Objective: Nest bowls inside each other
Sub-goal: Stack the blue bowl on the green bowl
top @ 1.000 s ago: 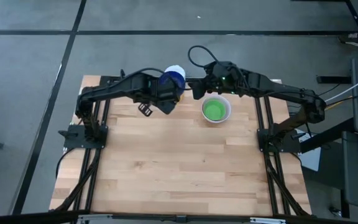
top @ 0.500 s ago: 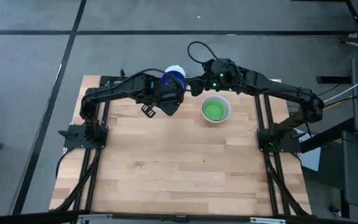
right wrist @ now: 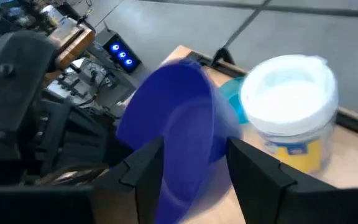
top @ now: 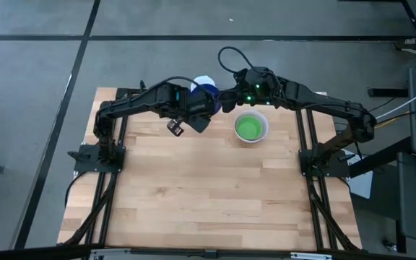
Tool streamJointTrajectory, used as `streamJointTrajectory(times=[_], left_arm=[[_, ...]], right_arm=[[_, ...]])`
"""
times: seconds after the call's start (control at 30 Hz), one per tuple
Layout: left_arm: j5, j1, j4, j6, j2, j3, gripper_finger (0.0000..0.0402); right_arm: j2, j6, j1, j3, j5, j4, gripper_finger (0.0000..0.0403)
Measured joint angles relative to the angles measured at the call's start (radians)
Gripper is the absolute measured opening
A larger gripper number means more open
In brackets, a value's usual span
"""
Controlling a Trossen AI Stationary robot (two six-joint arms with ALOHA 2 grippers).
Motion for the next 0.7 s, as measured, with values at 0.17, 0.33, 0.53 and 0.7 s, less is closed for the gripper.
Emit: streamJointTrajectory(times=[0.17,0.33,0.53,0.7], left_arm=[[0.018,0.004,0.006,-0.006,0.0,0.002,0.0001],[-0.004,0.002,0.002,0.012,0.0,0.002,0.0001],[-0.037,-0.018,-0.002,0.021,0.0,0.001,0.0001],[-0.069,-0.023,0.061,0.056,0.001,0.028,0.0022]], right_arm=[[0.0,-0.007,-0.005,0.0,-0.024,0.003,0.0176],[-0.001,-0.007,-0.018,0.0,-0.042,-0.005,0.0187],[-0.001,-0.044,-0.02,0.0,-0.039,-0.052,0.0082],[-0.002,-0.071,-0.035,0.0,-0.011,-0.075,0.001]])
